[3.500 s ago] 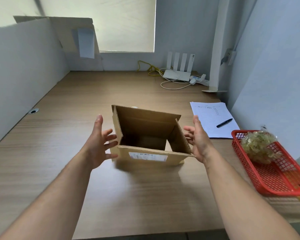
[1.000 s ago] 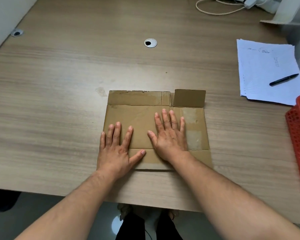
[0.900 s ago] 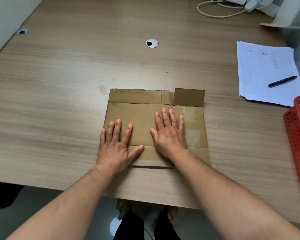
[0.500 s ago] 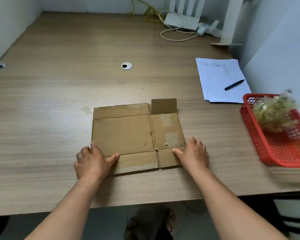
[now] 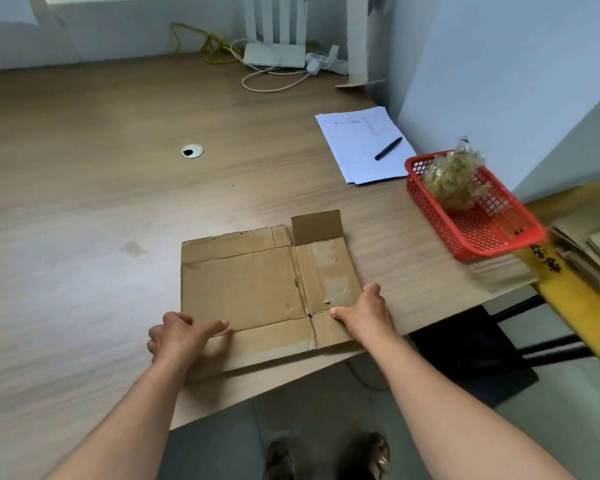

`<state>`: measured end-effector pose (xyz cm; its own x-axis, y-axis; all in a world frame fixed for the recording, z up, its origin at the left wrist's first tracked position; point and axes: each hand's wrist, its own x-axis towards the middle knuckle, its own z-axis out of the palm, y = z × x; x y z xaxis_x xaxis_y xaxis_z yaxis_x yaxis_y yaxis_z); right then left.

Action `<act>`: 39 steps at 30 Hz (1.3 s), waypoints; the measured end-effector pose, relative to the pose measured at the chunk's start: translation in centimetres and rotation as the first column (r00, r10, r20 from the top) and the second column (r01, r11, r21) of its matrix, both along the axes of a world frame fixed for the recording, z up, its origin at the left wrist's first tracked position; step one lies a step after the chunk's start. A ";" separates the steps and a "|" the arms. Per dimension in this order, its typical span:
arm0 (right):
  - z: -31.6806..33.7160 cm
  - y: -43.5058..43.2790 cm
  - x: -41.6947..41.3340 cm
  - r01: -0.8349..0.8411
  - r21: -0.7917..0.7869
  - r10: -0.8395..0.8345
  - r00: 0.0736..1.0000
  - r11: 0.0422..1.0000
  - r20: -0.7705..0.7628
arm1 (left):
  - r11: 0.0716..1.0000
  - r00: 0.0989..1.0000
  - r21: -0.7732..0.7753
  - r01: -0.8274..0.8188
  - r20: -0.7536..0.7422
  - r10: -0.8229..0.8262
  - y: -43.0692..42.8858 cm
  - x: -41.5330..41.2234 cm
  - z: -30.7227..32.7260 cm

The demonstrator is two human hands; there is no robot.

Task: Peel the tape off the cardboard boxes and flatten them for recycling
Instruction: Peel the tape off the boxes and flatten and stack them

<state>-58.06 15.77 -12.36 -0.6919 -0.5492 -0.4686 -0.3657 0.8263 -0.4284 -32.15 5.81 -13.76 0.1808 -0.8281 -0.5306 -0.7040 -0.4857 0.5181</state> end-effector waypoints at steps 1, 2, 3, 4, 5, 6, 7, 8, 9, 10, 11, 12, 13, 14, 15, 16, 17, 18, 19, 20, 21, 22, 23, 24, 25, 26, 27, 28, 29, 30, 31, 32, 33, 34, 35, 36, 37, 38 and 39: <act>0.1 0.6 -0.3 0.012 0.000 -0.012 1.000 1.000 -0.009 | 1.000 0.999 0.010 0.003 -0.054 -0.002 0.2 0.0 -0.2; 0.2 1.3 -0.6 0.022 0.000 -0.022 1.000 1.000 -0.016 | 1.000 0.993 0.023 -0.013 -0.118 0.016 0.5 -0.1 -0.3; 0.1 2.0 -0.9 0.031 0.000 -0.031 0.999 1.000 -0.020 | 0.998 0.980 0.042 -0.040 -0.192 0.047 1.0 -0.3 -0.2; 0.1 2.8 -1.2 0.039 -0.006 -0.040 0.999 0.999 -0.021 | 0.998 0.965 0.049 -0.050 -0.254 0.060 1.6 -0.5 -0.2; 0.2 3.7 -1.4 0.052 -0.018 -0.053 0.998 0.998 -0.018 | 0.999 0.951 0.032 -0.034 -0.306 0.042 2.4 -0.9 -0.1; 0.2 4.6 -1.7 0.069 -0.037 -0.070 0.997 0.997 -0.013 | 1.000 0.940 0.002 0.005 -0.341 -0.004 3.3 -1.4 -0.1; 0.4 5.4 -2.1 0.083 -0.063 -0.084 0.996 0.995 -0.016 | 0.997 0.927 -0.046 0.054 -0.369 -0.067 4.3 -1.9 0.0; 0.8 6.2 -2.6 0.085 -0.089 -0.088 0.996 0.992 -0.028 | 0.989 0.921 -0.099 0.113 -0.363 -0.142 5.3 -2.4 -0.1; 1.3 7.1 -3.2 0.079 -0.115 -0.084 0.995 0.990 -0.047 | 0.977 0.914 -0.142 0.162 -0.352 -0.203 6.4 -3.0 -0.1; 1.9 8.0 -4.0 0.067 -0.143 -0.078 0.994 0.988 -0.072 | 0.964 0.909 -0.173 0.203 -0.333 -0.251 7.5 -3.7 0.1; 2.6 8.9 -4.8 0.053 -0.170 -0.071 0.993 0.984 -0.098 | 0.953 0.902 -0.204 0.224 -0.326 -0.282 8.5 -4.5 0.2; 3.4 9.9 -5.7 0.039 -0.194 -0.065 0.990 0.980 -0.125 | 0.945 0.902 -0.221 0.239 -0.310 -0.301 9.6 -5.3 0.6; 4.3 11.1 -6.7 0.029 -0.221 -0.064 0.986 0.975 -0.152 | 0.934 0.899 -0.252 0.252 -0.296 -0.323 10.6 -6.2 1.0; 5.1 12.4 -7.7 0.025 -0.248 -0.071 0.982 0.969 -0.177 | 0.917 0.893 -0.291 0.273 -0.279 -0.354 11.5 -7.2 1.5; 5.9 13.7 -8.7 0.025 -0.273 -0.082 0.977 0.962 -0.199 | 0.896 0.883 -0.333 0.293 -0.265 -0.388 12.5 -8.3 2.2; 6.7 15.3 -9.8 0.028 -0.296 -0.096 0.971 0.955 -0.219 | 0.875 0.874 -0.369 0.313 -0.250 -0.418 13.5 -9.5 3.1; 7.5 17.0 -10.9 0.033 -0.317 -0.113 0.965 0.948 -0.237 | 0.851 0.862 -0.405 0.335 -0.233 -0.450 14.6 -10.9 3.8; 8.1 18.8 -12.0 0.041 -0.337 -0.131 0.959 0.941 -0.252 | 0.828 0.850 -0.434 0.356 -0.219 -0.480 15.7 -12.3 4.7; 8.6 20.8 -13.2 0.051 -0.356 -0.152 0.953 0.933 -0.264 | 0.807 0.839 -0.455 0.375 -0.204 -0.505 17.0 -13.9 5.4; 9.1 22.8 -14.5 0.066 -0.375 -0.177 0.946 0.925 -0.272 | 0.786 0.825 -0.478 0.392 -0.194 -0.530 18.4 -15.6 6.2; 9.5 24.9 -15.8 0.086 -0.393 -0.207 0.938 0.916 -0.277 | 0.761 0.808 -0.502 0.412 -0.185 -0.559 19.8 -17.3 6.8; 9.8 27.1 -17.1 0.110 -0.410 -0.239 0.930 0.905 -0.279 | 0.735 0.788 -0.521 0.434 -0.177 -0.590 21.4 -19.2 7.4; 10.1 29.2 -18.5 0.134 -0.427 -0.270 0.922 0.895 -0.277 | 0.716 0.771 -0.535 0.448 -0.174 -0.613 23.0 -21.0 7.9; 10.3 31.4 -19.8 0.157 -0.440 -0.299 0.914 0.884 -0.275 | 0.701 0.756 -0.542 0.464 -0.170 -0.632 24.5 -22.7 8.2; 10.5 33.5 -21.1 0.183 -0.448 -0.328 0.905 0.875 -0.270 | 0.688 0.740 -0.546 0.479 -0.170 -0.650 26.0 -24.5 8.5; 10.7 35.6 -22.2 0.211 -0.454 -0.357 0.895 0.866 -0.266 | 0.672 0.725 -0.548 0.498 -0.162 -0.670 27.6 -26.2 8.8; 10.9 37.8 -23.4 0.238 -0.459 -0.387 0.884 0.856 -0.262 | 0.652 0.705 -0.556 0.516 -0.157 -0.692 29.2 -27.9 9.1; 11.0 39.8 -24.4 0.265 -0.464 -0.416 0.871 0.845 -0.260 | 0.627 0.681 -0.561 0.540 -0.146 -0.718 30.7 -29.5 9.4; 11.2 41.9 -25.5 0.292 -0.465 -0.444 0.858 0.836 -0.259 | 0.599 0.654 -0.567 0.565 -0.135 -0.745 32.1 -31.1 9.5; 11.3 43.9 -26.4 0.316 -0.462 -0.467 0.845 0.829 -0.261 | 0.578 0.630 -0.563 0.591 -0.126 -0.766 33.6 -32.6 9.7; 11.4 45.8 -27.4 0.340 -0.458 -0.491 0.831 0.821 -0.263 | 0.558 0.605 -0.555 0.617 -0.118 -0.787 35.0 -34.1 10.0; 11.5 47.7 -28.4 0.364 -0.457 -0.514 0.817 0.811 -0.262 | 0.536 0.581 -0.548 0.642 -0.109 -0.806 36.5 -35.6 10.2; 11.7 49.4 -29.3 0.390 -0.460 -0.540 0.803 0.797 -0.254 | 0.514 0.558 -0.545 0.662 -0.099 -0.824 37.8 -37.1 10.5; 11.8 51.1 -30.2 0.418 -0.465 -0.567 0.787 0.780 -0.244 | 0.492 0.535 -0.544 0.680 -0.091 -0.840 39.0 -38.7 10.9; 11.8 52.5 -31.1 0.443 -0.469 -0.592 0.770 0.764 -0.238 | 0.470 0.512 -0.545 0.694 -0.086 -0.855 40.1 -40.3 11.2; 11.9 53.9 -32.1 0.463 -0.471 -0.614 0.753 0.751 -0.237 | 0.453 0.491 -0.542 0.708 -0.083 -0.867 41.1 -41.9 11.5; 11.9 55.2 -33.1 0.483 -0.471 -0.634 0.736 0.738 -0.237 | 0.440 0.475 -0.538 0.719 -0.081 -0.876 41.9 -43.4 11.6; 11.9 56.3 -34.0 0.502 -0.472 -0.653 0.720 0.725 -0.235 | 0.427 0.461 -0.533 0.730 -0.076 -0.884 42.7 -45.0 11.7; 11.8 57.3 -35.1 0.519 -0.472 -0.668 0.706 0.713 -0.233 | 0.412 0.447 -0.533 0.739 -0.071 -0.892 43.5 -46.5 11.7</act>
<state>-93.15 73.06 -0.52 -0.9993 -0.0285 0.0222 -0.0361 0.7422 -0.6692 -78.62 49.30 -2.07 -0.7987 -0.6014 -0.0188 -0.4120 0.5238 0.7456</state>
